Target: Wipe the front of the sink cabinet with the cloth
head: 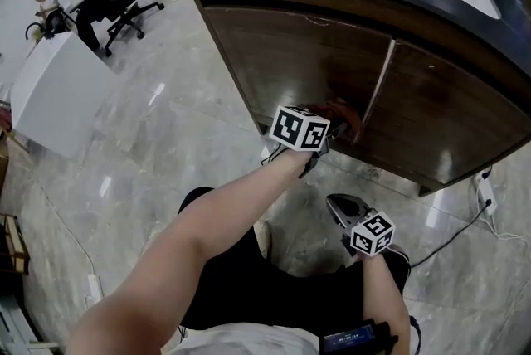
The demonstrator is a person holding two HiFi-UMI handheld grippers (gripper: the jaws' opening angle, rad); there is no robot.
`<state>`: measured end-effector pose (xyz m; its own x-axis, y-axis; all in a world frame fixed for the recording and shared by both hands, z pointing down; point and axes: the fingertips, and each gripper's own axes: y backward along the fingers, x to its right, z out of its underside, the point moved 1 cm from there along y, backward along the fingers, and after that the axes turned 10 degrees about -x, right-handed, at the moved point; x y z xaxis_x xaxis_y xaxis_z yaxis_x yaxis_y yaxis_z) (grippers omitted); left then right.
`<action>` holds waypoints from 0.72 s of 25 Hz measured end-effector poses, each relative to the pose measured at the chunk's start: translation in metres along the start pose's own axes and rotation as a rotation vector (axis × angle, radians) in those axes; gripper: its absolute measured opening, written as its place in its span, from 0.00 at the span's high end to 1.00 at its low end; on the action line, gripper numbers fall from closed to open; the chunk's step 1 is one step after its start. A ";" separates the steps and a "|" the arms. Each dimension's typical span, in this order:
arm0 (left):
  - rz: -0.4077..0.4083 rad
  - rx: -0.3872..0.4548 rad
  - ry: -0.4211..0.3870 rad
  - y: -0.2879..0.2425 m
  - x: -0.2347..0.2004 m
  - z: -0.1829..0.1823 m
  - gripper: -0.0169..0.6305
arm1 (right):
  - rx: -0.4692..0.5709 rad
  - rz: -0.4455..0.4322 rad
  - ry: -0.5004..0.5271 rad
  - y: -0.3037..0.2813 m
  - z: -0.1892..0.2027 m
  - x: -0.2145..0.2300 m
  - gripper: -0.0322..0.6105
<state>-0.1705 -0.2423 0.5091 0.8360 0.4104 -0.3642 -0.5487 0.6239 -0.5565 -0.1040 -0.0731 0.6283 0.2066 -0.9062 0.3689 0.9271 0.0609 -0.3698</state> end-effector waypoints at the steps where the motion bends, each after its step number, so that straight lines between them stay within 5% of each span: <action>1: -0.029 0.002 -0.013 0.007 -0.012 0.001 0.79 | -0.015 -0.013 0.011 -0.005 0.001 -0.001 0.93; 8: -0.171 -0.006 -0.091 0.053 -0.074 0.002 0.79 | -0.059 -0.086 0.047 -0.042 -0.002 -0.016 0.93; 13: -0.213 -0.004 0.008 0.089 -0.116 0.011 0.79 | -0.101 -0.102 0.050 -0.056 0.008 -0.017 0.93; 18: -0.382 -0.063 0.069 0.135 -0.183 0.036 0.79 | -0.130 -0.115 0.054 -0.060 0.015 -0.021 0.93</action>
<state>-0.3980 -0.2089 0.5274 0.9794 0.1091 -0.1702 -0.1984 0.6799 -0.7060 -0.1594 -0.0516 0.6556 0.0809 -0.9256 0.3698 0.8946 -0.0962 -0.4364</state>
